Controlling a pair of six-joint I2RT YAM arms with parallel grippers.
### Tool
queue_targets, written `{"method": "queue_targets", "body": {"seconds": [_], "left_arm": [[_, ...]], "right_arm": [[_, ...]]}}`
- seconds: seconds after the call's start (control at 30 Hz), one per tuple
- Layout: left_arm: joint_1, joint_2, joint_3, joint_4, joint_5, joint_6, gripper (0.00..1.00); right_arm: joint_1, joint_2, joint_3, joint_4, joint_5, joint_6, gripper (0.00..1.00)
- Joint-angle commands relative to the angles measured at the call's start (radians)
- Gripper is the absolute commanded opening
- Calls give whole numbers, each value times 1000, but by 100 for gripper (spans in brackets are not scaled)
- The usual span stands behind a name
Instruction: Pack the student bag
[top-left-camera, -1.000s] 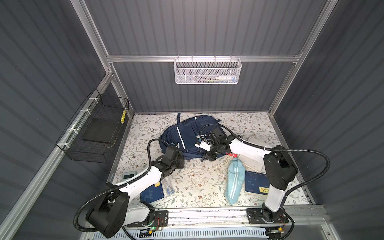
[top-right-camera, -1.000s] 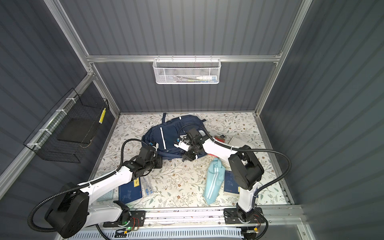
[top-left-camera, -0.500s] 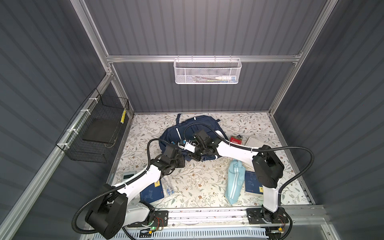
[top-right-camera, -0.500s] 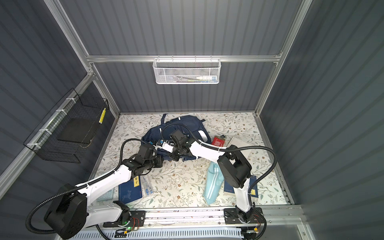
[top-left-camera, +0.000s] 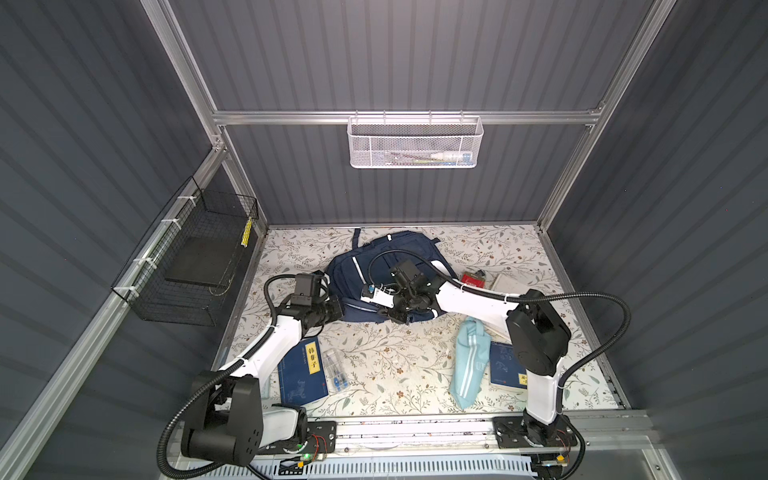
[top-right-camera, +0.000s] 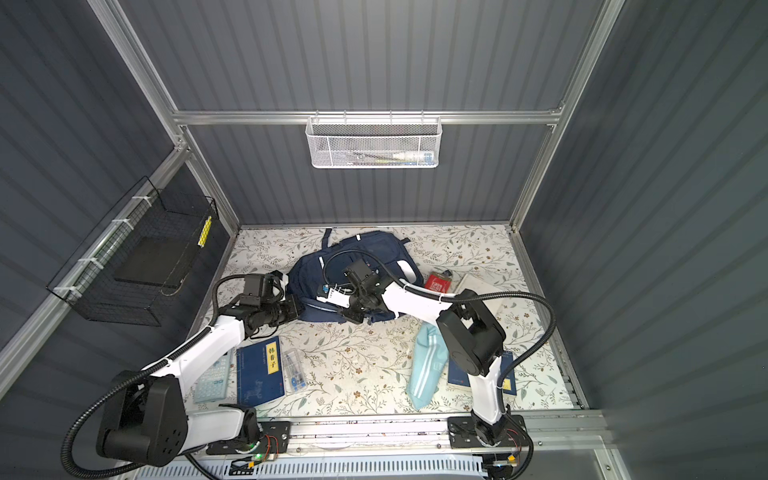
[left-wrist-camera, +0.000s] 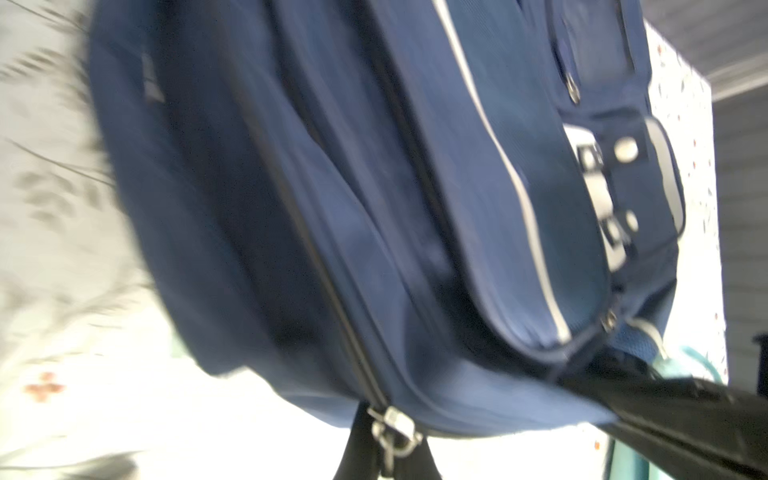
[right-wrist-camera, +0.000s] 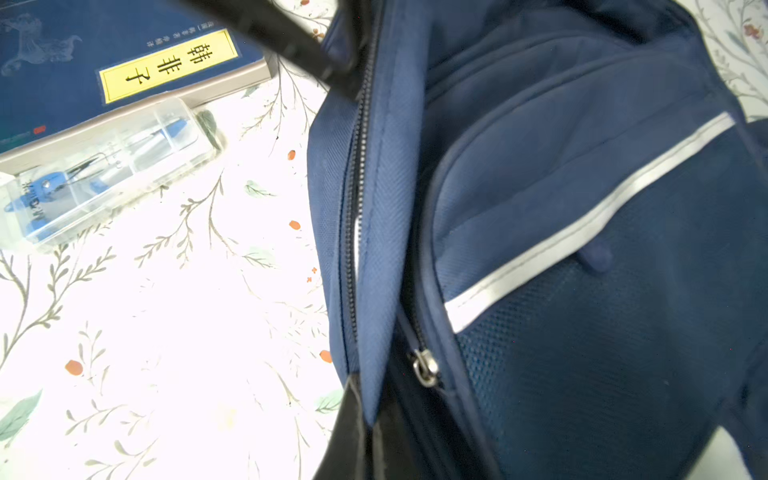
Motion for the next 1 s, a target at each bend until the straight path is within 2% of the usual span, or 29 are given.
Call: {"method": "queue_targets", "body": {"seconds": [0.0, 0.13, 0.2, 0.23, 0.3, 0.37, 0.43, 0.5, 0.67, 0.77, 0.87, 0.93, 0.97], "left_arm": [[59, -10, 70, 30, -37, 44, 0], [30, -106, 36, -5, 2, 27, 0], [-28, -152, 10, -39, -4, 17, 0], [-66, -168, -5, -40, -8, -1, 0], [-187, -189, -54, 4, -35, -78, 0], [-275, -201, -92, 44, -67, -143, 0], [-317, -225, -128, 87, -93, -195, 0], [-326, -232, -155, 149, -73, -229, 0], [-335, -180, -117, 154, -46, -202, 0], [-338, -163, -142, 217, -10, -232, 0], [-341, -146, -153, 248, 18, -247, 0], [-341, -146, -149, 246, 21, -242, 0], [-340, -146, -143, 232, 14, -230, 0]], "right_arm": [[-92, -29, -35, -117, 53, -28, 0], [-142, -29, -5, -119, 58, -36, 0], [-151, -32, -8, -107, 89, -43, 4], [-153, -39, -14, -98, 92, -43, 10], [-155, -55, -5, -127, 68, -7, 29], [-149, -93, -11, -129, 32, 67, 41], [-120, -151, -74, -64, 16, 92, 49], [-73, -204, -157, 26, 19, 69, 56], [-2, -165, -145, 31, -56, 24, 60], [28, -101, -72, 1, -43, 18, 60], [52, -56, -49, 53, -28, 29, 60], [54, -29, -39, 75, -30, 36, 56], [53, -15, -26, 58, -43, 29, 49]]}}
